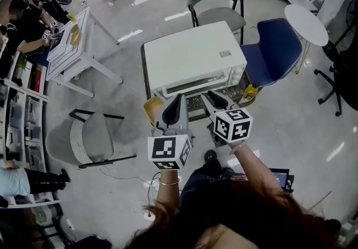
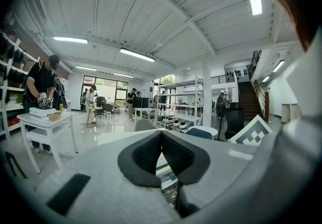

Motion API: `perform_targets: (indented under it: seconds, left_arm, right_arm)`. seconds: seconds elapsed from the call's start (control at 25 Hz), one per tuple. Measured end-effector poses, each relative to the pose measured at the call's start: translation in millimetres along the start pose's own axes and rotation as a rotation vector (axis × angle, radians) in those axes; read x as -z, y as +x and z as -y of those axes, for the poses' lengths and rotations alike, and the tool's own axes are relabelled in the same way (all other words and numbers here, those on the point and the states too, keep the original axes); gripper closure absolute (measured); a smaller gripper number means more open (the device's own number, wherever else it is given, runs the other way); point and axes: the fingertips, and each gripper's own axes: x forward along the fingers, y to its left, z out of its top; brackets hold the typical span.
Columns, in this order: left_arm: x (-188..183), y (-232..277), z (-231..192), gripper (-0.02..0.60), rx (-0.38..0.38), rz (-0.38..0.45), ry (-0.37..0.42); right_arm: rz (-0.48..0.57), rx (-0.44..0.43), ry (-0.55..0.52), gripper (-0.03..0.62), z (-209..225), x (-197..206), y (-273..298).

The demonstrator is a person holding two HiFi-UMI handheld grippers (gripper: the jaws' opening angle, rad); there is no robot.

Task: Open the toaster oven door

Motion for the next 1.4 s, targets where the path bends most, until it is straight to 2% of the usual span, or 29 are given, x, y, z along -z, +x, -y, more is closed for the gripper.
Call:
perform_targets:
  seconds: [1.04,1.28,1.4]
  left_arm:
    - [35,36,-24,0.568,0.000,-0.075,-0.055]
    - [42,41,-28,0.568,0.002,-0.089,-0.063]
    - [43,42,-30,0.568,0.003,-0.094,-0.065]
  right_arm:
    - [-0.109,-0.001,0.342,0.437,46,44,48]
    - [-0.108,-0.013,0.477,0.410,55,54,57]
    - [-0.105,-0.013,0.512,0.405,57,56,61]
